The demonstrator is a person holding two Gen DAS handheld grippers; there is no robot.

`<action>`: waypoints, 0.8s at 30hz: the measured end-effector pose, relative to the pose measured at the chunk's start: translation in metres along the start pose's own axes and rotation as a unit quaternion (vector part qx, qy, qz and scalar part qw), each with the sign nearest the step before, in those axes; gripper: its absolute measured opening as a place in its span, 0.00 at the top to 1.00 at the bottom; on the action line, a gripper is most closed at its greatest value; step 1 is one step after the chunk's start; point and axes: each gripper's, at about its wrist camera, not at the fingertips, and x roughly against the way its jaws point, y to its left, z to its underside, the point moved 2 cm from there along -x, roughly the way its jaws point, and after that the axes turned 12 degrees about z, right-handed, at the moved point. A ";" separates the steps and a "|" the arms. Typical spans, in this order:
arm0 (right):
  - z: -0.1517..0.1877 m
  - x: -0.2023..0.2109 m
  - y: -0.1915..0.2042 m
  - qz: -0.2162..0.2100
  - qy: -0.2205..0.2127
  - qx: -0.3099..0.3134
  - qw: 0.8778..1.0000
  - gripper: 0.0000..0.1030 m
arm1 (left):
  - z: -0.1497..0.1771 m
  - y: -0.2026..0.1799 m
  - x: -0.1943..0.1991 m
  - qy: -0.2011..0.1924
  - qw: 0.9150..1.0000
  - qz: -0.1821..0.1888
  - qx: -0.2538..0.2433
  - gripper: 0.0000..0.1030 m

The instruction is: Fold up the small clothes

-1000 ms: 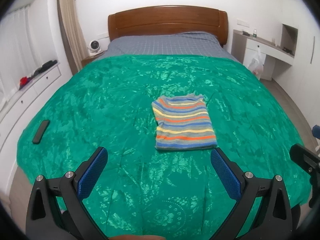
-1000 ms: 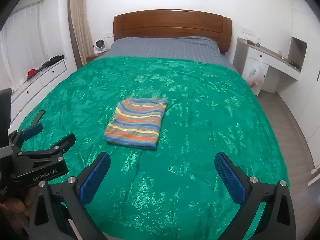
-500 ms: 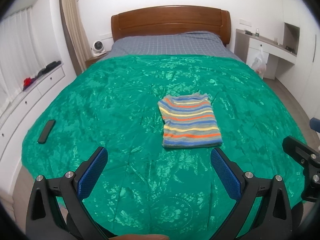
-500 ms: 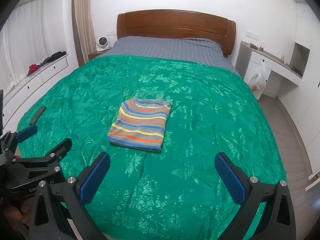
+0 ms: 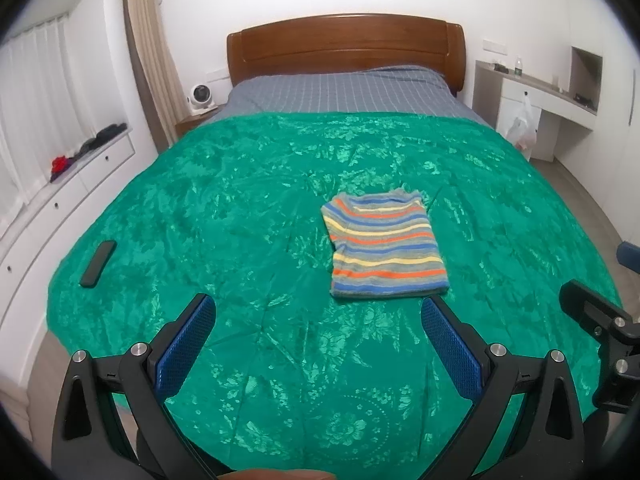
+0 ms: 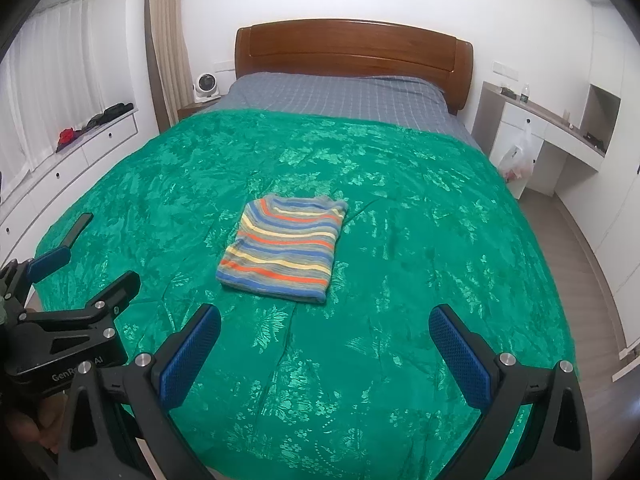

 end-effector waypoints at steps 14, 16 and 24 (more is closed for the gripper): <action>0.001 0.000 0.002 0.006 0.000 0.003 1.000 0.00 | 0.001 0.001 0.000 0.001 1.000 -0.002 0.001 0.00; 0.002 0.000 0.002 0.006 0.000 0.004 1.000 0.00 | 0.001 0.001 0.000 0.002 1.000 -0.002 0.001 0.00; 0.002 0.000 0.002 0.006 0.001 0.005 1.000 0.00 | 0.002 0.002 0.000 0.004 1.000 -0.003 0.001 0.00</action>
